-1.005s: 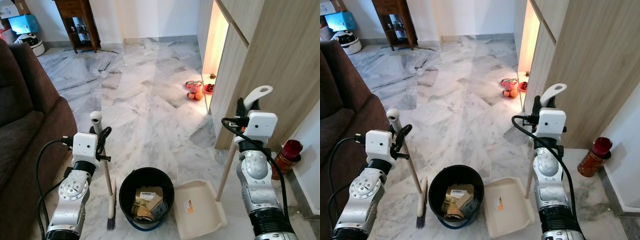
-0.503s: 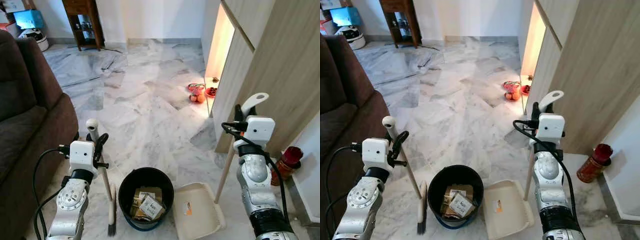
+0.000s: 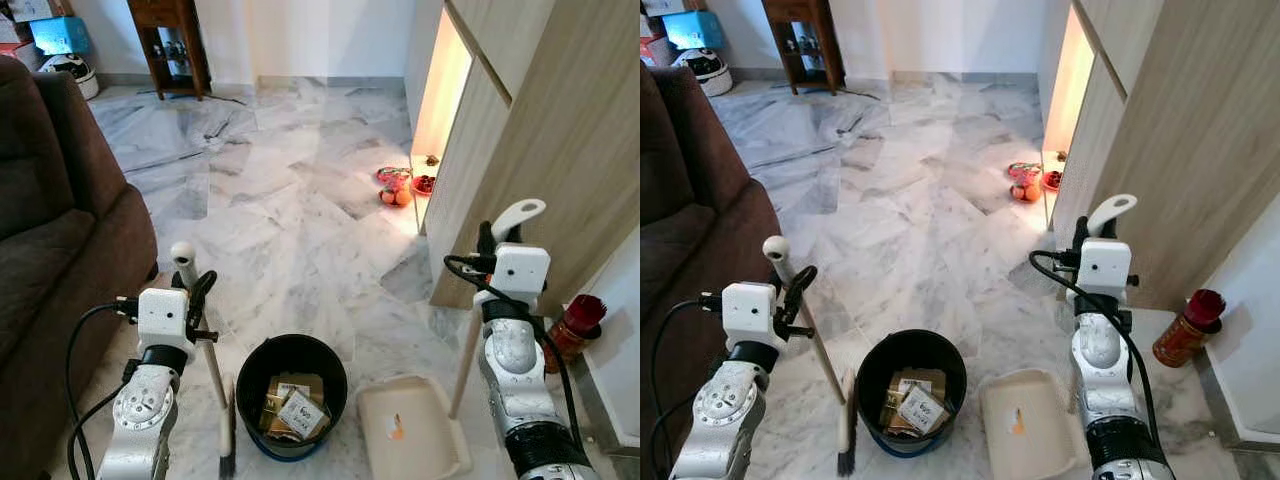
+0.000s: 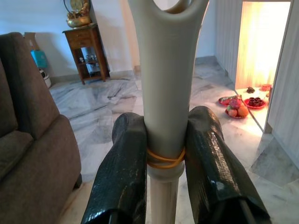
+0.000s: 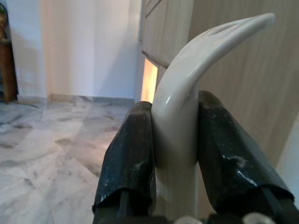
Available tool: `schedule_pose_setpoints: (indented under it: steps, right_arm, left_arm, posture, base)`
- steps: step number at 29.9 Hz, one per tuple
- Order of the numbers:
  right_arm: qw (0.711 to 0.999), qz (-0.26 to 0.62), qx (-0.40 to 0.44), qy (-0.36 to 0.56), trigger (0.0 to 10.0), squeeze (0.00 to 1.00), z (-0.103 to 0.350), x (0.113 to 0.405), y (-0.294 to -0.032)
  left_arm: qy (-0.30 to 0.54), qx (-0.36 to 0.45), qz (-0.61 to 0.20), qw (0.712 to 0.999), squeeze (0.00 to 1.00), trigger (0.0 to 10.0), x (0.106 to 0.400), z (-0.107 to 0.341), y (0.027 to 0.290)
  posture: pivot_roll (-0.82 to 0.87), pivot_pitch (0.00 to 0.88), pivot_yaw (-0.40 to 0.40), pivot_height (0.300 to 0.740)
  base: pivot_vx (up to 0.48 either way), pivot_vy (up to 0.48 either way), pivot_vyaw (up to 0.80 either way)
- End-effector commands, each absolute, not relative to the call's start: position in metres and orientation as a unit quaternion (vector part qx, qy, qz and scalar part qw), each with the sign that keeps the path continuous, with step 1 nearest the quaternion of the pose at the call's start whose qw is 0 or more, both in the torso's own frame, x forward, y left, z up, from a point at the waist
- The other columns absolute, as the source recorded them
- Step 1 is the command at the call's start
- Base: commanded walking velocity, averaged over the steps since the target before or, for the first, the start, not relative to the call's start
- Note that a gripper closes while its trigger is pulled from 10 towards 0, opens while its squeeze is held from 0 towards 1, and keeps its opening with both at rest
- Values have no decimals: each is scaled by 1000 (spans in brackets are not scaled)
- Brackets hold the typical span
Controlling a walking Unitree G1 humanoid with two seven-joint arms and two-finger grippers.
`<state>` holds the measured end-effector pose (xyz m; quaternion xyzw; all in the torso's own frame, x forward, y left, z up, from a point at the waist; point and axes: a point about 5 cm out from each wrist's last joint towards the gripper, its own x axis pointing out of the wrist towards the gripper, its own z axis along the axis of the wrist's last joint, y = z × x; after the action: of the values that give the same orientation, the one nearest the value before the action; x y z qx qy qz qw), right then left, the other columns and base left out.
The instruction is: Sweep floor
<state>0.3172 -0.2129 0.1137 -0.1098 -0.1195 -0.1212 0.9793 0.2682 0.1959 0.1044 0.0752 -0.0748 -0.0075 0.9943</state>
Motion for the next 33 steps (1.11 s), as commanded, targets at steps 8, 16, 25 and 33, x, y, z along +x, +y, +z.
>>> schedule_pose_setpoints:
  steps: [8,16,25,33]
  right_arm:
    - [979,-139,-81,-123,10000,0,111,317,-216]
    - [985,-113,-53,-123,10000,0,107,316,-210]
    - [985,-107,-50,-126,10000,0,106,316,-208]
    - [985,-105,-48,-125,10000,0,105,316,-209]
  left_arm:
    - [-105,83,-10,991,0,10000,268,117,195]
    - [-108,82,-8,991,0,10000,268,119,194]
    - [-108,77,-9,991,0,10000,266,118,192]
    - [-106,77,-9,991,0,10000,265,117,192]
  posture:
    - [62,1,-4,740]
    - [63,15,-12,740]
    - [66,22,-20,740]
    - [65,23,-21,740]
  base:
    - [0,0,0]
    - [0,0,0]
    - [0,0,0]
    - [0,0,0]
